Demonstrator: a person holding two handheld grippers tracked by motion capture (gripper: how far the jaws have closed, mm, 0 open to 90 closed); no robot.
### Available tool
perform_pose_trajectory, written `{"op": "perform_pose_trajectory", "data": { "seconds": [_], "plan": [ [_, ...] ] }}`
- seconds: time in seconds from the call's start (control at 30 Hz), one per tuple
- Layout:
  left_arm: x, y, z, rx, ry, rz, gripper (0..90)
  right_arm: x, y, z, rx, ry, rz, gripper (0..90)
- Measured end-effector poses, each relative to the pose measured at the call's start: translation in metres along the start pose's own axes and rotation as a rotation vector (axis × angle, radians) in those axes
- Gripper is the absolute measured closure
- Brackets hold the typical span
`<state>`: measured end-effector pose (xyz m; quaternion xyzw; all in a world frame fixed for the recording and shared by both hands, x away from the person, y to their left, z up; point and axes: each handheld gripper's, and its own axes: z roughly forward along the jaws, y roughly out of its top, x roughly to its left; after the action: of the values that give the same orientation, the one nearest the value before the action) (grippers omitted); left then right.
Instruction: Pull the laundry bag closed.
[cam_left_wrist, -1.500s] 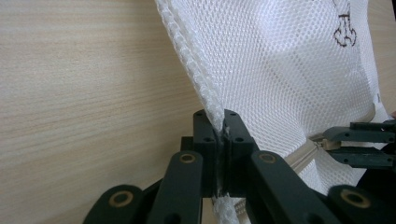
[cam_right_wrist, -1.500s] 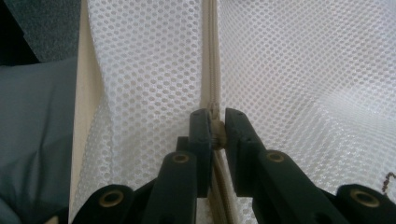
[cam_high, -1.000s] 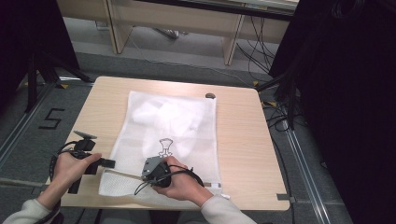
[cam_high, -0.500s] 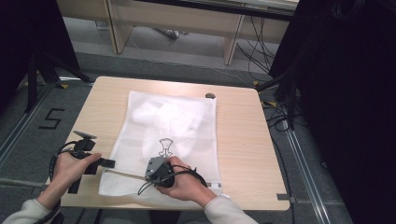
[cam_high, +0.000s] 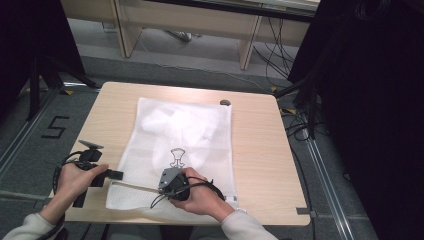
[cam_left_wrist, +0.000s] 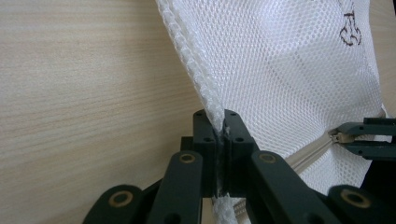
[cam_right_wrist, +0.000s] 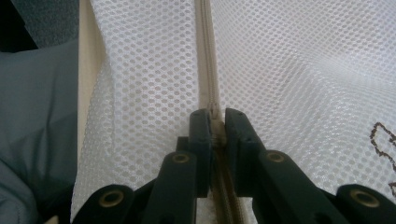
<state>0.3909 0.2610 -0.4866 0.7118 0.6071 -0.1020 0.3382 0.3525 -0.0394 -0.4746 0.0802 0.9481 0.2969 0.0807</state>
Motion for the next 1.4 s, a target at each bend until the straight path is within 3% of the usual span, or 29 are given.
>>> {"op": "perform_pose_trajectory", "data": {
  "seconds": [0.33,0.5,1.0,1.17,1.2,1.27,1.4],
  "plan": [
    [0.0,0.0,0.001,0.0,0.002,-0.002,85.2,-0.003,-0.006,-0.004,-0.007,-0.016,0.002,82.5],
    [0.0,0.0,0.0,0.0,0.002,-0.002,85.2,-0.003,-0.007,-0.006,0.003,0.001,0.019,82.5],
    [0.0,0.0,0.001,-0.001,0.004,-0.003,85.2,-0.005,-0.012,-0.011,0.009,-0.006,0.03,82.5],
    [0.0,0.0,0.0,-0.001,0.002,-0.003,85.2,-0.007,-0.012,-0.011,-0.003,-0.005,-0.012,82.5],
    [0.001,0.0,0.0,-0.003,0.0,-0.003,85.2,-0.007,-0.013,-0.012,-0.002,-0.01,0.021,82.5],
    [0.0,0.0,0.0,-0.002,0.002,-0.002,85.2,-0.006,-0.014,-0.013,0.005,-0.006,0.039,82.4],
    [0.0,0.0,0.0,-0.002,0.001,-0.003,85.2,-0.007,-0.017,-0.014,0.004,-0.016,0.027,82.5]
  ]
}}
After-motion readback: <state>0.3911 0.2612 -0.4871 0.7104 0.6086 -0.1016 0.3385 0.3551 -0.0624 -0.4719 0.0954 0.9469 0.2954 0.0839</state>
